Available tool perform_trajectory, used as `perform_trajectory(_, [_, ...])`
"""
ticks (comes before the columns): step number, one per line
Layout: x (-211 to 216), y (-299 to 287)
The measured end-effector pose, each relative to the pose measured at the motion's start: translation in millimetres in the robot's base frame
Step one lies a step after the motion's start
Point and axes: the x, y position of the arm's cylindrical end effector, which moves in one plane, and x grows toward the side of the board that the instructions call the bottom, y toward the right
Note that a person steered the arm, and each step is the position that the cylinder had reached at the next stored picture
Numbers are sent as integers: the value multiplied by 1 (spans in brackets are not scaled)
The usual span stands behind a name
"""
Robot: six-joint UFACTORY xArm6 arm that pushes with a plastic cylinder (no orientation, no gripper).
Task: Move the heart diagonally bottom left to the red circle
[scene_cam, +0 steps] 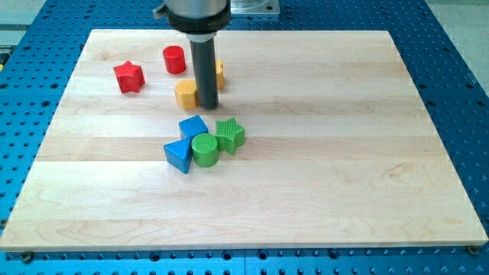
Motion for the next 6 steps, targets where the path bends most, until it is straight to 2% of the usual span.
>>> perform_trajectory(1, [-38,27])
perform_trajectory(2, [-47,-20])
perform_trajectory(3, [-24,-90])
perform_trajectory(5, [-26,-79])
perform_trajectory(6, [-57,-40])
